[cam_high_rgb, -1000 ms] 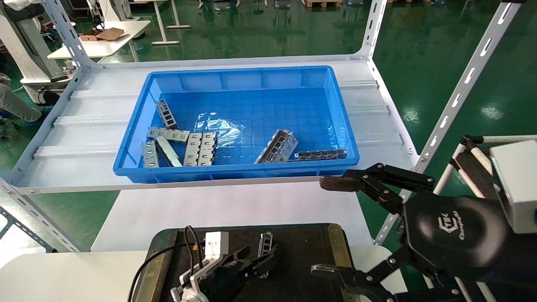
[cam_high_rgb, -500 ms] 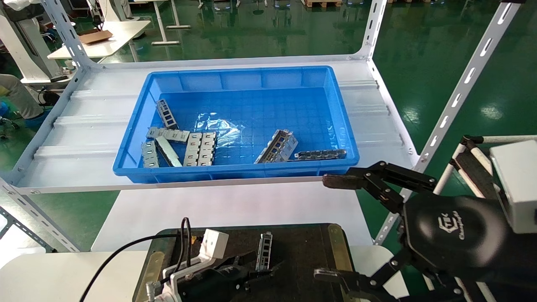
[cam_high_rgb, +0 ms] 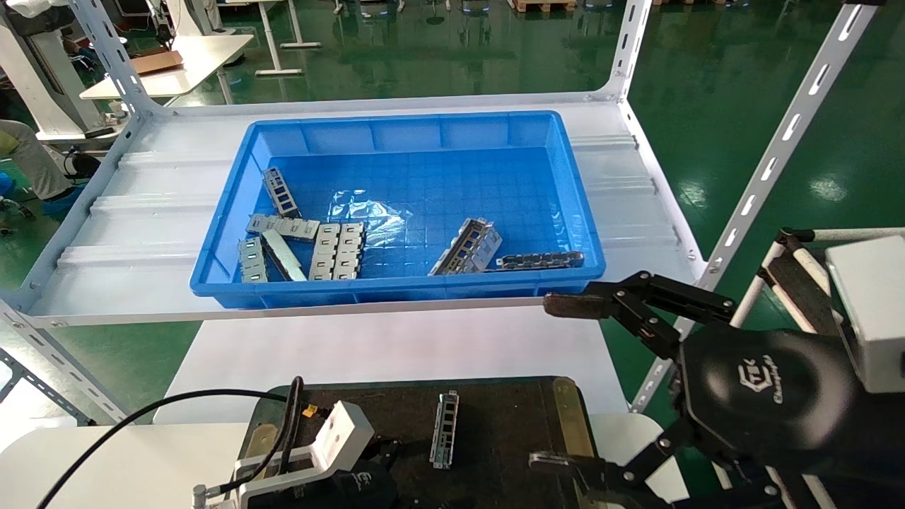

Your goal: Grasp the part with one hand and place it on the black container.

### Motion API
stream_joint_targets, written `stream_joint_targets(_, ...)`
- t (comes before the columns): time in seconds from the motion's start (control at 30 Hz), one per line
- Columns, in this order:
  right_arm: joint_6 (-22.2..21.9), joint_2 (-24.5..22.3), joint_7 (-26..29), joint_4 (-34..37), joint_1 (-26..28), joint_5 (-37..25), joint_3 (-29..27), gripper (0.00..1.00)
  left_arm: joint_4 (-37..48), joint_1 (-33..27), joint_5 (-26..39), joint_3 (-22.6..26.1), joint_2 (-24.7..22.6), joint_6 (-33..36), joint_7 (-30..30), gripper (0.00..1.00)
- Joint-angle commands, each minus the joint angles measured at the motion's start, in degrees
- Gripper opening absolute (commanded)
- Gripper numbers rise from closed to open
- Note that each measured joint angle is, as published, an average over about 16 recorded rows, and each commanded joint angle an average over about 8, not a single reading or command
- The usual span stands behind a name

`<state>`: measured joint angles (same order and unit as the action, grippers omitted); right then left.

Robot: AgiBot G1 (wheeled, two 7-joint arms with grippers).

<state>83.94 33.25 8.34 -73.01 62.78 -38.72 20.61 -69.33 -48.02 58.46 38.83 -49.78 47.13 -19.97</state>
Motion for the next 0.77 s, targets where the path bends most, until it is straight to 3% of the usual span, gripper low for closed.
stream_joint_targets(0.03,0.00,0.00,0.00,0.00,0.00,0.00,0.00,1.00,0.11,-0.52,-0.55,-0.57,0.59,2.21,2.11,1.00)
stream_joint_targets(0.37,0.00,0.00,0.00,0.00,0.00,0.01,0.01,1.00,-2.27,-2.07,-2.79,-1.84,5.03,8.57,3.00,1.00)
stream_joint_targets(0.77,-0.01,-0.01,-0.01,0.00,0.00,0.01,0.02,1.00,-4.65,-1.92,-4.85,-3.17,8.26,9.89,1.74,1.00)
